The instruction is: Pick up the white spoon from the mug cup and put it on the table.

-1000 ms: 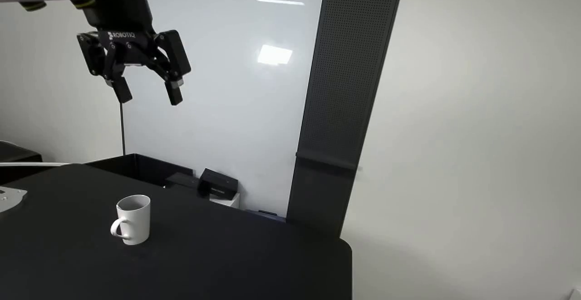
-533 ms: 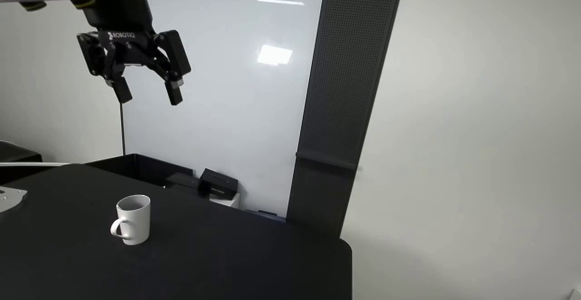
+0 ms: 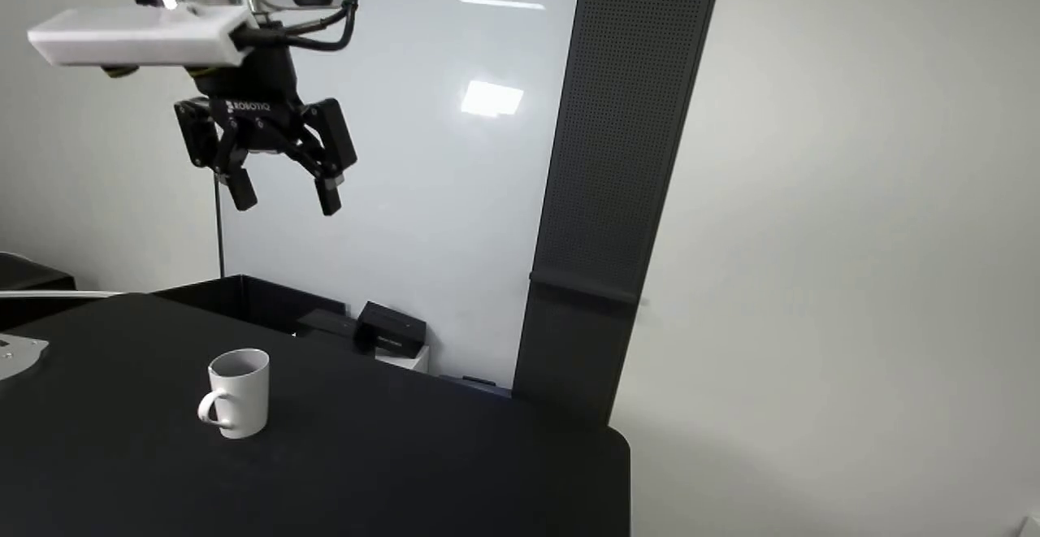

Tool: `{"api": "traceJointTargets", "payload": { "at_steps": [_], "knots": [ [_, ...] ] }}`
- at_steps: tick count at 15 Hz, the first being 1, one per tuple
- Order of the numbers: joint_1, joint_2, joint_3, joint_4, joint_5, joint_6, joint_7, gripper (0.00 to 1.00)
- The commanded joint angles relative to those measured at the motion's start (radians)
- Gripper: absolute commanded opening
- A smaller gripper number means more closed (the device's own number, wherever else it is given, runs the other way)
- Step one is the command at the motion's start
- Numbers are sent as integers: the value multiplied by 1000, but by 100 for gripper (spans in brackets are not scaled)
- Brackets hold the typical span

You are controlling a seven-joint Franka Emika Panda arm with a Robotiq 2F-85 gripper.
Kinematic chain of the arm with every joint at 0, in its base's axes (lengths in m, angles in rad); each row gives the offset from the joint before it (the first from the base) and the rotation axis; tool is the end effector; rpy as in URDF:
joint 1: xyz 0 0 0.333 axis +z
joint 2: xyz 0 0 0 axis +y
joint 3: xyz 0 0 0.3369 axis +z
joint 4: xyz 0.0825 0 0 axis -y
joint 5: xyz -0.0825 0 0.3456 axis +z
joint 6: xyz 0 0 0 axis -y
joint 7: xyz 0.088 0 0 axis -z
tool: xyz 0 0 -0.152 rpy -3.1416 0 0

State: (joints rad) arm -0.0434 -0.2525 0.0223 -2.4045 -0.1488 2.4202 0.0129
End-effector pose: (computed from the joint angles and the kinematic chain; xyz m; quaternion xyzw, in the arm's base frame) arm 0.4550 -0.0144 0.4361 0.9888 0.0320 0.1329 0.0595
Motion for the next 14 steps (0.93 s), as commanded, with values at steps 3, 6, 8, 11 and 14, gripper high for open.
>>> {"api": "traceJointTargets", "payload": {
  "at_steps": [3, 6, 8, 11, 14],
  "knots": [
    [36, 211, 7, 170, -11, 25, -65, 100],
    [60, 298, 15, 244, -34, 49, -170, 100],
    [73, 347, 23, 289, -33, 61, -268, 100],
    [86, 409, 42, 349, -38, 75, -404, 100],
    [94, 452, 75, 381, -29, 115, -545, 100]
  ]
}}
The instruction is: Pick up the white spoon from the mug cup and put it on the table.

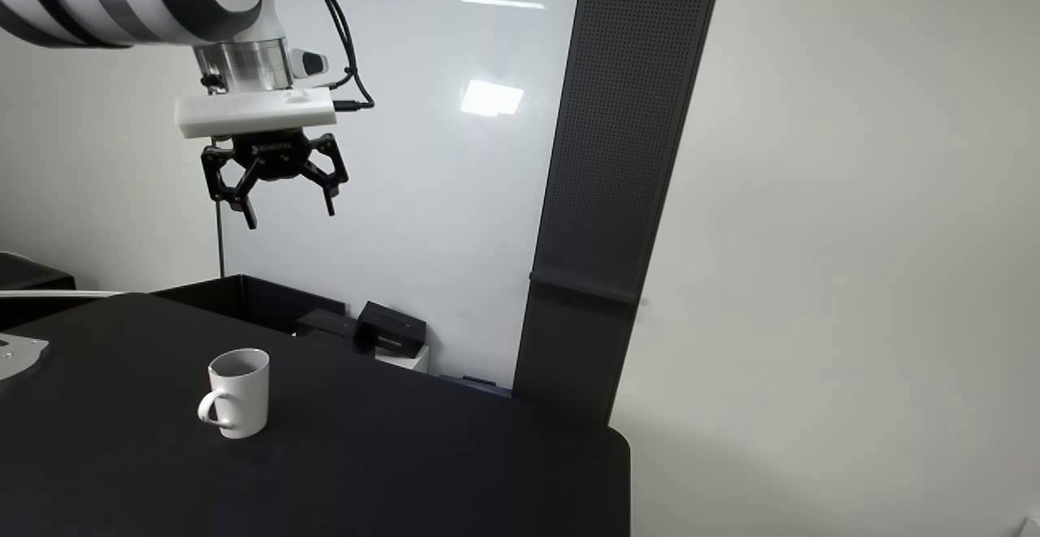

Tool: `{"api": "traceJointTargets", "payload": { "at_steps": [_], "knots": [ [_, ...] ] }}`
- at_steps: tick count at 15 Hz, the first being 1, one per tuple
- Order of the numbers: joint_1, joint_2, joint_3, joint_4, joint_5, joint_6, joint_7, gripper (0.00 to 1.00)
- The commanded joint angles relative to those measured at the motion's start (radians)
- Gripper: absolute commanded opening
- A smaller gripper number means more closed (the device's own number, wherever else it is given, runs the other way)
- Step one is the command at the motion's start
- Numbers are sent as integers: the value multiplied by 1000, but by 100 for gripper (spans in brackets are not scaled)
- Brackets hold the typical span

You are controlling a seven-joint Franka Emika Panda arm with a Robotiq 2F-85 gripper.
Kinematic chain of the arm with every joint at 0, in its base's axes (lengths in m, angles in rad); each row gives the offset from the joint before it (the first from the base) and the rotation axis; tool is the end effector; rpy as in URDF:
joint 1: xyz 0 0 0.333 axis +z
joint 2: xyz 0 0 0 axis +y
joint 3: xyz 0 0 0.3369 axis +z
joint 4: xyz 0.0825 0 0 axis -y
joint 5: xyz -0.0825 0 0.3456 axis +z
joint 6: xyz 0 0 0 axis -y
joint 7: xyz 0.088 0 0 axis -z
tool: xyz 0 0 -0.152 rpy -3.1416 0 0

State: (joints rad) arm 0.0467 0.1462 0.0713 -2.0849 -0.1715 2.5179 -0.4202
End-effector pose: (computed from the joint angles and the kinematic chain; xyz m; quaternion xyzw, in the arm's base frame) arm 0.5782 0.0646 0.3870 0.9348 0.3206 0.1330 0.0753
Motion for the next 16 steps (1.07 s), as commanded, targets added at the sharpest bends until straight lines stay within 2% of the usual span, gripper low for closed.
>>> {"api": "traceJointTargets", "payload": {
  "at_steps": [1, 5, 8, 16],
  "knots": [
    [5, 63, 39, 66, -5, 29, -156, 100],
    [9, 85, 101, 53, 14, 61, -346, 100],
    [14, 93, 129, 34, 25, 74, -427, 100],
    [18, 139, 161, -11, 74, 139, -466, 100]
  ]
}}
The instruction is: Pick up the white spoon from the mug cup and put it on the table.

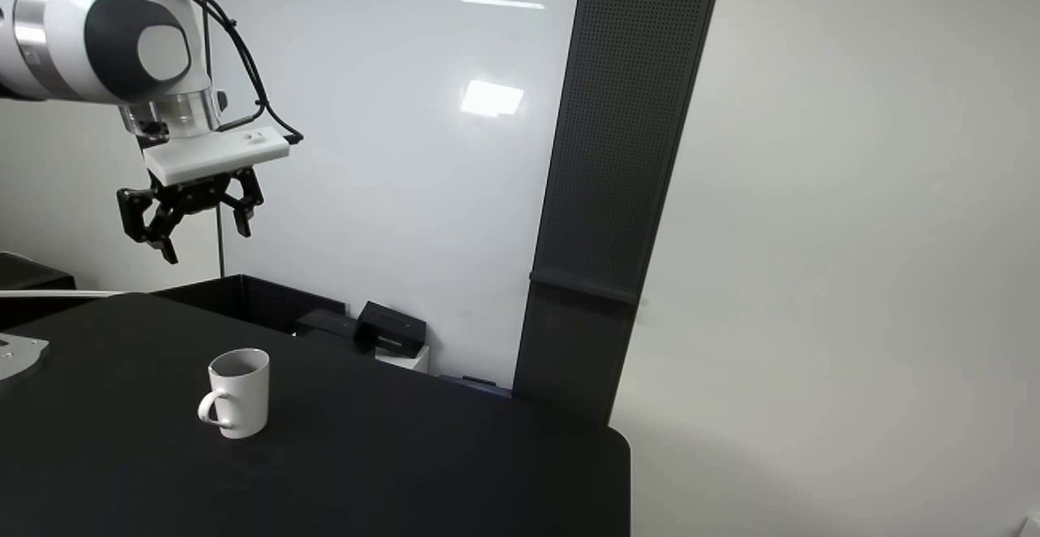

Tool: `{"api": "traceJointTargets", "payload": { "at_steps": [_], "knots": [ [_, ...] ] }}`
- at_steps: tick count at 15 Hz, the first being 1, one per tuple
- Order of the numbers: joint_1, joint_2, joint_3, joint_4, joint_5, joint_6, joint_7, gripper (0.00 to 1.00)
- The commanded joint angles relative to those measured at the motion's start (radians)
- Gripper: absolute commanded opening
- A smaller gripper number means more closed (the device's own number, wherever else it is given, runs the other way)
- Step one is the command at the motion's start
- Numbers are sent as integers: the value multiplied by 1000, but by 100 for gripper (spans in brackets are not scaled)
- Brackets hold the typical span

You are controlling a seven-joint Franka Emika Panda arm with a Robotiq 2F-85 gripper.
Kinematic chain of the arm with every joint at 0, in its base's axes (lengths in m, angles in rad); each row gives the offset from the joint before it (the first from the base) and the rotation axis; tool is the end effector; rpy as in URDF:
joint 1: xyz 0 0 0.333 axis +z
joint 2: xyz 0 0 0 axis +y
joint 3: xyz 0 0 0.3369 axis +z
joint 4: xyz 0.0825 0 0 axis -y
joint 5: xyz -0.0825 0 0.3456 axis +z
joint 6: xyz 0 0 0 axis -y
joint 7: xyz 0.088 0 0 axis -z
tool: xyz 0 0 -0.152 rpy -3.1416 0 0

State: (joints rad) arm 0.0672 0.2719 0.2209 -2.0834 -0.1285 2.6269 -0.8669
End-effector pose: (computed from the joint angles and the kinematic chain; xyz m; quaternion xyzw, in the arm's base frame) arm 0.5749 0.1659 0.3306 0.8053 0.5761 0.1308 0.0499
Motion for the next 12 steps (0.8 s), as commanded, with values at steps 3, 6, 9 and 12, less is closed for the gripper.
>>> {"api": "traceJointTargets", "payload": {
  "at_steps": [3, 6, 9, 12],
  "knots": [
    [-4, 36, 25, -31, 45, 55, -22, 100],
    [-3, 64, 32, -43, 47, 71, -16, 100],
    [-2, 98, 34, -39, 39, 88, -7, 100],
    [-4, 128, 35, -31, 33, 99, -4, 100]
  ]
}}
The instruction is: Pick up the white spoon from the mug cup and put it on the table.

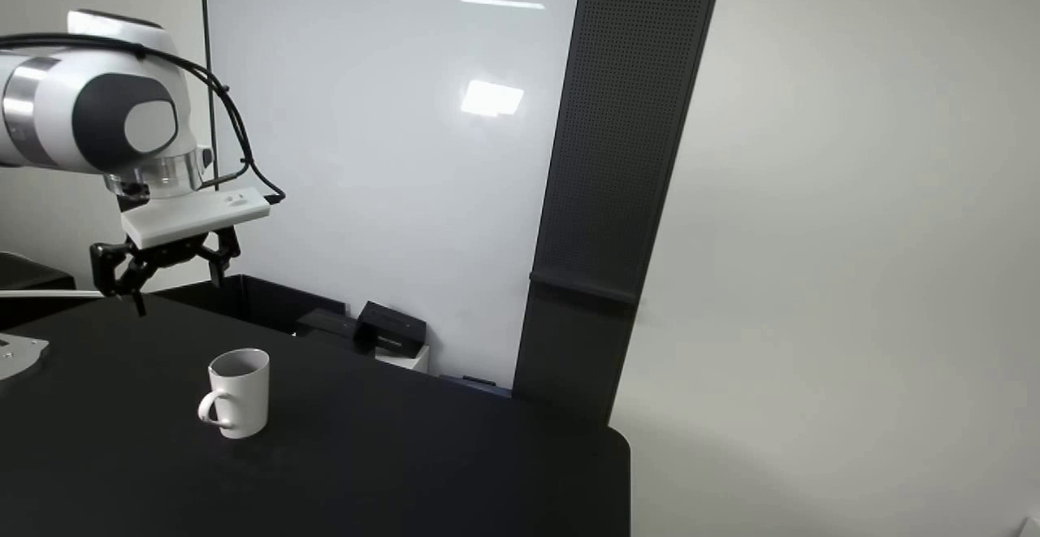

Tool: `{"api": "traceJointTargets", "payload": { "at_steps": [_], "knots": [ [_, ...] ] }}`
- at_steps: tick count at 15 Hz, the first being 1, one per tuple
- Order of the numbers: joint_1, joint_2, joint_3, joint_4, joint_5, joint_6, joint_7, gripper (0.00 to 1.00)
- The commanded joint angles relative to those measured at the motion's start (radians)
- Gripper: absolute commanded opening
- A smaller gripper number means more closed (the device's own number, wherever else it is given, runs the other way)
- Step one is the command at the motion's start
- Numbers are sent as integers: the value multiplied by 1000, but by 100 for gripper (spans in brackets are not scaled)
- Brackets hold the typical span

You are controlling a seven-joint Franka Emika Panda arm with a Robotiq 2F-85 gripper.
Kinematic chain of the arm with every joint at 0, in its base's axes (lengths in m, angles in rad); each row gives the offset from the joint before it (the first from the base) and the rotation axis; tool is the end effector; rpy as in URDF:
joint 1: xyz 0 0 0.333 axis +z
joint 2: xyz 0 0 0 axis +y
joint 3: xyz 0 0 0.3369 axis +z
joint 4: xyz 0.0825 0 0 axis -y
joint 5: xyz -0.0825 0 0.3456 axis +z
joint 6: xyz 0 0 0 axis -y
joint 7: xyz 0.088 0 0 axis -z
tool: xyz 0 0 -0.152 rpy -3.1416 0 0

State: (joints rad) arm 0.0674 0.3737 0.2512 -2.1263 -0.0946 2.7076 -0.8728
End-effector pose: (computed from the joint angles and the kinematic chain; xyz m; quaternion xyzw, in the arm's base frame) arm 0.5619 0.1830 0.2651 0.8069 0.5798 0.1119 0.0113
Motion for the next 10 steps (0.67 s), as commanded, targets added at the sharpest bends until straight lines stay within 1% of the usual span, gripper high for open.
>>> {"api": "traceJointTargets", "payload": {
  "at_steps": [1, 2, 3, 10],
  "knots": [
    [-1, 32, -1, 13, -12, 17, 6, 100],
    [5, 33, -9, 20, -9, -18, 38, 100],
    [-4, 25, 4, 3, -9, 5, 11, 100],
    [-5, 33, 1, 5, -10, 1, 14, 100]
  ]
}}
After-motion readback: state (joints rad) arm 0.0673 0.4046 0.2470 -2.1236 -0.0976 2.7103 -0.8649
